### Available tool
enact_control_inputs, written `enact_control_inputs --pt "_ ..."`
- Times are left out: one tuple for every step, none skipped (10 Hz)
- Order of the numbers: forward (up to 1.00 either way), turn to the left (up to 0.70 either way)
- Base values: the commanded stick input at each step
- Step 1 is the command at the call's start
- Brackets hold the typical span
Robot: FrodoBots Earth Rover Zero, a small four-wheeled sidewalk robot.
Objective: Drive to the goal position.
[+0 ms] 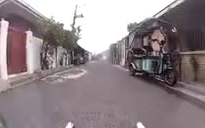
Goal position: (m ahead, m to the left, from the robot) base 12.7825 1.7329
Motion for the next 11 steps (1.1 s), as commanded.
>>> enact_control_inputs --pt "1.00 0.00" --pt "1.00 0.00" --pt "1.00 0.00" --pt "1.00 0.00" --pt "1.00 0.00" --pt "0.90 0.00" --pt "0.53 0.00" --pt "0.13 0.00" --pt "0.06 0.00" --pt "0.06 0.00" --pt "0.06 0.00"
